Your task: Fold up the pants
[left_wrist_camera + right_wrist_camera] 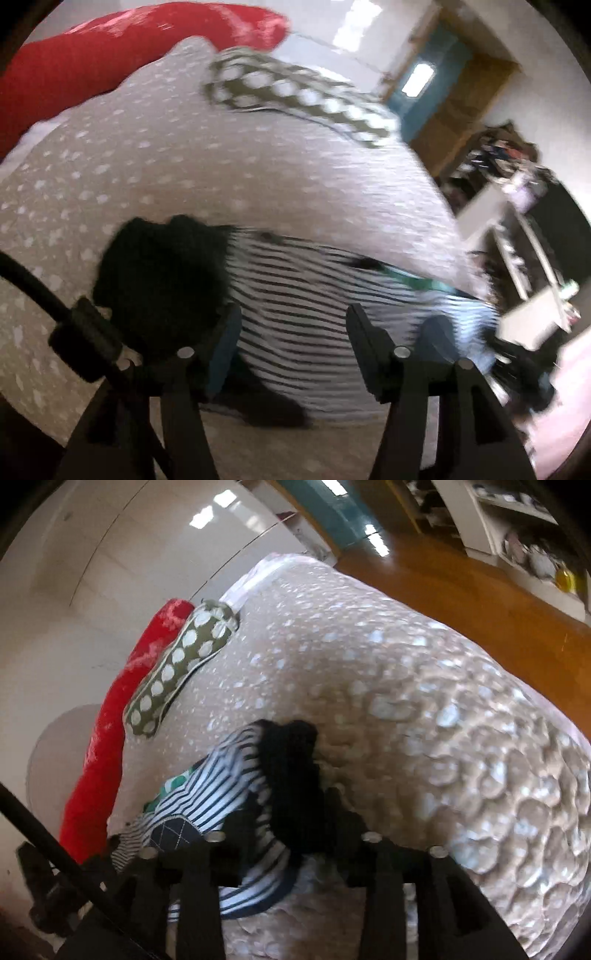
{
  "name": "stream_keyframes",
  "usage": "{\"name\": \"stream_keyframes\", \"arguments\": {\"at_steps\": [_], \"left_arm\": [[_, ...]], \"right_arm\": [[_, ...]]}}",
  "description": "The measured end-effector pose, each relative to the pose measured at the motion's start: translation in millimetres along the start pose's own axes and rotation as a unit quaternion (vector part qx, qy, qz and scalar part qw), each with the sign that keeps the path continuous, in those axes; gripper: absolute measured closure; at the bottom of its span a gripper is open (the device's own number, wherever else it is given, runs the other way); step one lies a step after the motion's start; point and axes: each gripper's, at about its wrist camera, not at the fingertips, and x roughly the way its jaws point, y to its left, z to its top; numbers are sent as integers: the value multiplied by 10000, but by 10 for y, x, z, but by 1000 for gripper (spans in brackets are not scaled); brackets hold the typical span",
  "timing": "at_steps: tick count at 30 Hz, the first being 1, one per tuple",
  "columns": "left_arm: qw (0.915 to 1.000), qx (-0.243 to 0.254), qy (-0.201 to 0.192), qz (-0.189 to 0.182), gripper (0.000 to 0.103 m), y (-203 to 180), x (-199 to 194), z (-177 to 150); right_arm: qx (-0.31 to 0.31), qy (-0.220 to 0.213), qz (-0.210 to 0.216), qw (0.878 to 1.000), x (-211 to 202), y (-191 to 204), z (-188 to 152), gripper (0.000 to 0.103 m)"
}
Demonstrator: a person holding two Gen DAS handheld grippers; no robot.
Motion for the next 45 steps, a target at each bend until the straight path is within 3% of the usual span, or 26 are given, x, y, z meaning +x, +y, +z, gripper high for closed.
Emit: {"name": "stream_keyframes", "arguments": {"at_steps": [2, 4, 6, 9, 11, 15, 16, 18, 20, 23, 26, 27, 29, 31, 34, 36, 38, 40, 45], "left_arm": [[9995, -161, 224, 147, 53, 155, 118, -22], [9994, -147, 281, 164, 62, 242, 173, -52], [9997, -121, 197, 114, 63, 264, 157, -83], [9998, -107, 114, 85, 63, 277, 156, -135], [10000, -45, 42, 63, 63, 283, 151, -184], [9999, 99, -12, 55, 63, 253, 149, -199], [9999, 100, -23, 45, 63, 265, 154, -191], [9999, 104, -64, 22, 63, 275, 165, -192], [9998, 143, -116, 14, 63, 271, 168, -201], [9997, 206, -162, -22, 63, 278, 161, -214], [9998, 143, -91, -128, 63, 310, 107, -200], [9998, 48, -102, -179, 63, 319, 29, -204], [9986, 48, -272, -445, 63, 258, -126, -200], [9972, 220, -394, -602, 63, 154, -195, -208], [9951, 470, -264, -832, 63, 2, -129, -279], [9956, 579, -2, -733, 63, -30, 31, -358], [9960, 538, 152, -700, 63, 16, 146, -401], [9955, 539, 115, -767, 63, 27, 147, -401], [9954, 554, 50, -774, 63, 31, 177, -430]], "right_arm": [[19, -460, -286, 9985, -222, 25, 1, 49], [-203, -954, -524, 9939, -478, 157, 22, 49], [-423, -1044, -390, 9929, -548, 321, 67, 50], [-866, -534, 289, 9944, -407, 754, 37, 56], [-1154, 68, 730, 9906, -89, 1074, -60, 57], [-1517, 1252, 1217, 9729, 638, 1503, -249, 60], [-1503, 1752, 1307, 9642, 920, 1573, -295, 62], [-1544, 2032, 869, 9630, 1223, 1606, -288, 66], [-1851, 1751, 210, 9668, 1441, 1637, -128, 88], [-2171, 1038, -782, 9674, 1478, 1694, 133, 81], [-2337, 960, -334, 9670, 1286, 1873, 225, 80], [-2536, 951, -253, 9623, 1237, 1980, 187, 78], [-3055, 1152, -48, 9452, 1168, 2208, 39, 51], [-3455, 1465, 57, 9269, 1254, 2358, -89, 39], [-3980, 1943, -88, 8965, 1572, 2514, -308, 39], [-4147, 2275, -223, 8808, 1793, 2514, -412, 40], [-4332, 2572, -422, 8628, 1887, 2480, -574, 93], [-4446, 2488, -452, 8593, 1876, 2499, -569, 99], [-4197, 1905, -636, 8852, 1866, 2594, -300, 101]]}}
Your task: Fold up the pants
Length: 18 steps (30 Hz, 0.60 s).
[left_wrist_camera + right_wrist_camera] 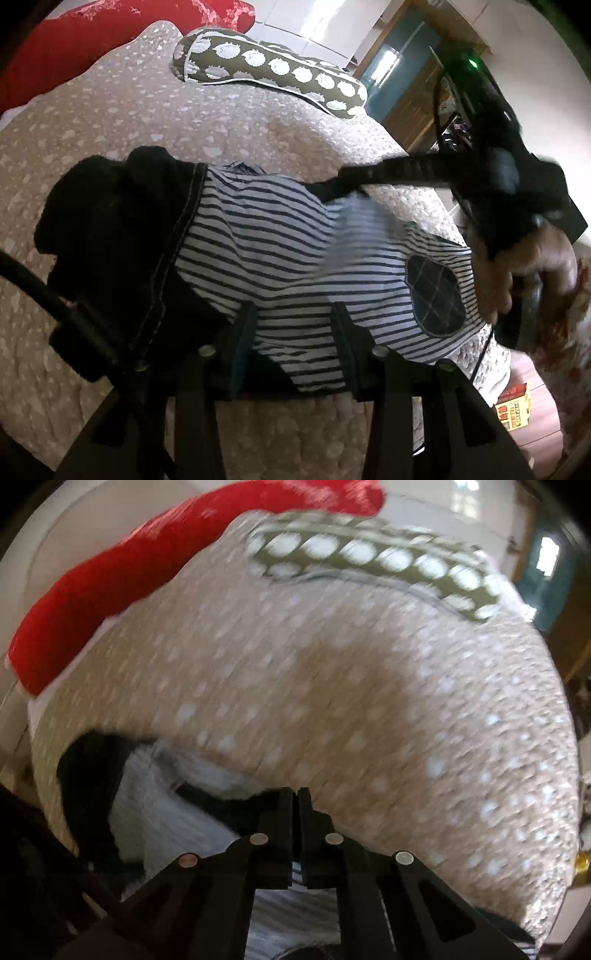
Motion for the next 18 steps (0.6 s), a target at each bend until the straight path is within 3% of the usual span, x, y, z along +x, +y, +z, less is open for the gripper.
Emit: {"name": "stream_keyframes", "arguments": {"at_steps": [4, 7, 9, 14, 18], "left_arm": [[10000, 4, -9, -29, 63, 13, -6, -2], [10000, -34, -19, -77, 63, 29, 1, -3], [10000, -31, -22, -86, 63, 31, 9, 13], [10000, 9, -35, -61, 63, 16, 14, 2], [10000, 64, -33, -38, 63, 10, 12, -7]], "right_arm": [[-66, 12, -317, 9995, 130, 59, 120, 103], [212, -59, -439, 9988, 146, -11, 138, 103], [420, -158, -359, 9983, 64, -60, 101, 103], [660, -194, 456, 9966, -297, 74, -179, 100], [1019, -44, 403, 9940, -295, 9, -613, 99]]}}
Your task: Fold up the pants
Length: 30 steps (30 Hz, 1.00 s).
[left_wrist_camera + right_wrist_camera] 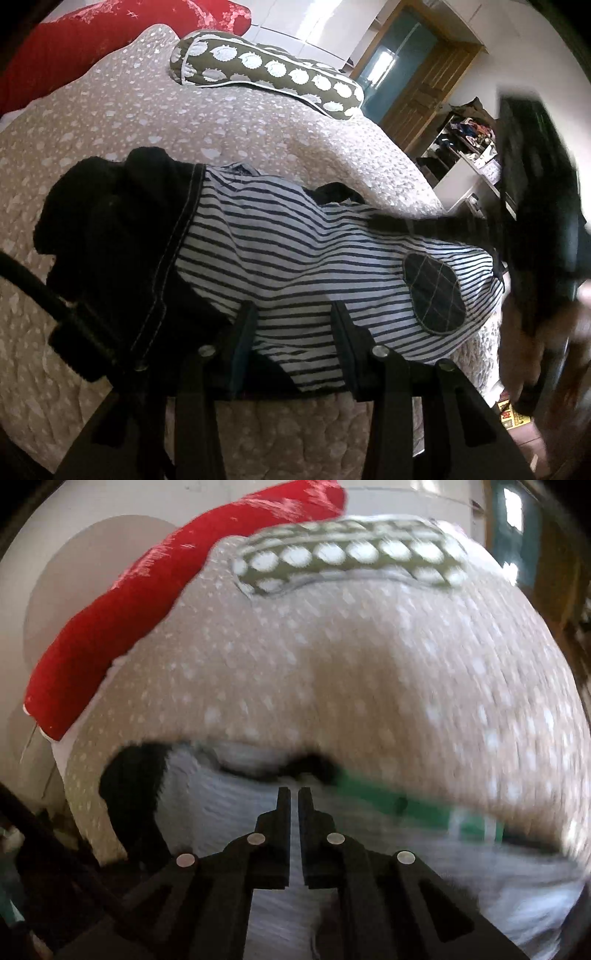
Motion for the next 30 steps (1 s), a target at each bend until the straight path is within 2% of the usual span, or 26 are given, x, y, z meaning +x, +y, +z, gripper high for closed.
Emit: {"name": "stream_keyframes", "arguments": {"at_steps": [3, 5, 7, 11, 14, 16, 17, 20, 30], "left_arm": [[10000, 33, 8, 29, 63, -5, 3, 3], [9999, 90, 15, 106, 63, -27, 11, 3], [9997, 146, 24, 194, 62, -55, 19, 5], [9980, 379, 52, 509, 61, -157, 32, -2], [9959, 523, 114, 729, 61, -225, 30, 4], [9944, 584, 164, 861, 61, -270, 4, 11], [9934, 625, 188, 939, 61, -299, -15, 14], [9897, 793, 188, 1178, 61, -403, -103, 25], [9792, 1386, -19, 1481, 59, -834, -310, 116]], "right_arm": [[291, -112, -202, 9993, -73, -273, -346, 99], [638, -354, -106, 9973, -223, -530, -549, 99], [938, -561, -319, 9935, -363, -763, -683, 99], [1679, -994, -635, 9787, -645, -1242, -939, 99], [2118, -1323, -469, 9672, -834, -1457, -1092, 99], [2273, -1538, -395, 9608, -940, -1488, -1188, 96], [2290, -1617, -415, 9590, -988, -1475, -1225, 88], [2349, -1829, -281, 9543, -1077, -1440, -1334, 74], [2218, -2178, -150, 9503, -1193, -1434, -1518, 57]]}}
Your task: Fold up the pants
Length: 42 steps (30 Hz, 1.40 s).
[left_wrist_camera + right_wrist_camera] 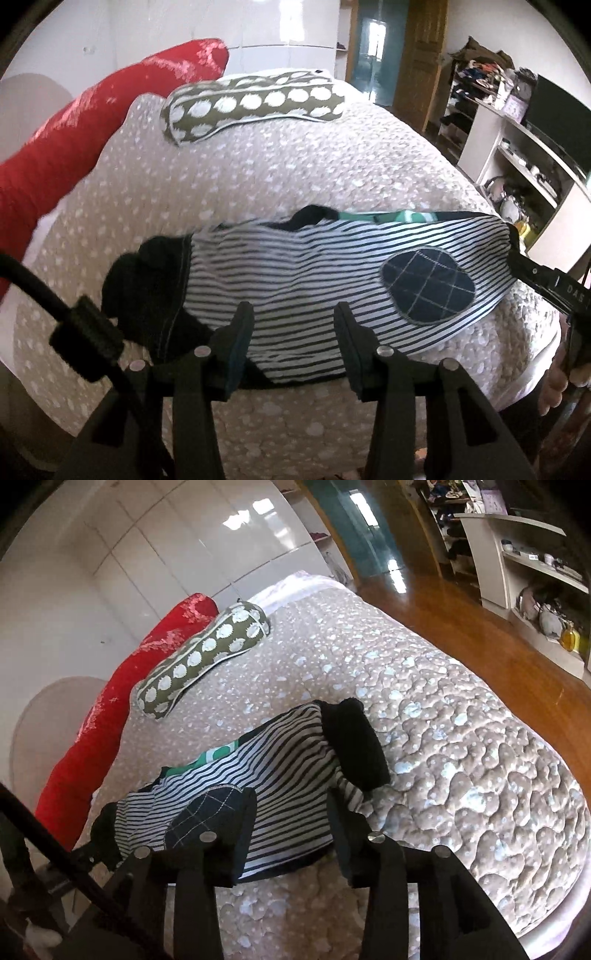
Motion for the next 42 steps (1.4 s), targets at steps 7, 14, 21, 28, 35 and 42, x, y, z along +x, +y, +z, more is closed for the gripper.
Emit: {"name": "stream_keyframes", "arguments": {"at_steps": [7, 14, 21, 28, 35, 42], "left_arm": [[9990, 442, -43, 37, 59, -352, -27, 122], [9962, 867, 17, 68, 58, -722, 67, 179], [9943, 892, 140, -573, 57, -948, 241, 470], [9651, 123, 894, -2457, 47, -1155, 811, 1251], [9313, 452, 1796, -3138, 46, -1751, 1452, 1352], [9041, 1145, 2356, -3375, 50, -2178, 1672, 1211]], "right_arm": [[317, -219, 76, 9992, -170, -266, -41, 45], [727, -324, 122, 9967, -323, -608, -119, 44], [846, -347, 299, 9954, -359, -657, -114, 37], [610, -216, 438, 9969, -183, -433, -51, 34], [598, 23, 369, 9975, 105, -352, -54, 32], [514, -76, 368, 9980, 223, -277, -32, 40]]}}
